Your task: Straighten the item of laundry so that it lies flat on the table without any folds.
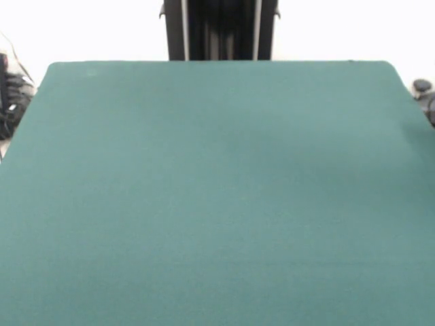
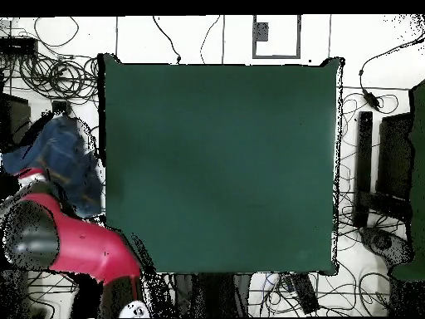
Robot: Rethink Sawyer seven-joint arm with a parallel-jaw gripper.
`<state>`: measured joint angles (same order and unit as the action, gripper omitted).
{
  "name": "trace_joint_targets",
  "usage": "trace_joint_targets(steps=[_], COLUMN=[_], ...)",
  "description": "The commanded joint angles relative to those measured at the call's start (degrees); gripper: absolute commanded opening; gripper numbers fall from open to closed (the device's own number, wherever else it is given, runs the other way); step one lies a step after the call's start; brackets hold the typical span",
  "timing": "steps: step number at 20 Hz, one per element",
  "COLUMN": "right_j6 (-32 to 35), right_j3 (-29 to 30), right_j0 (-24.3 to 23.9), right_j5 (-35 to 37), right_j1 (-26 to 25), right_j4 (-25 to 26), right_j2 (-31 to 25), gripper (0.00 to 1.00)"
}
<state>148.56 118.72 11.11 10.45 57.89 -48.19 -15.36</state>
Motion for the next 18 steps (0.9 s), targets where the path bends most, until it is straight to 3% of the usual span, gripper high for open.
trace_joint_targets(steps=[1,3,5,11,18], right_j6=[-10.3,-9.9,-9.3,-6.2,-9.5], right_j3=[12.7,10.4,10.5,11.7,11.4], right_j0=[-12.4,-10.7,-12.8,-19.6,-32.4], right_j5=[-6.2,-3.9,-2.7,-2.2,-1.4], right_j1=[-0.8,-1.0,-1.0,-1.4,-6.1], right_j4=[17.2,21.9,26.3,37.3,48.9], right_j2=[-15.3,-10.6,-9.9,-12.8,-18.4], gripper=[0.00,0.00,0.00,0.00,0.00])
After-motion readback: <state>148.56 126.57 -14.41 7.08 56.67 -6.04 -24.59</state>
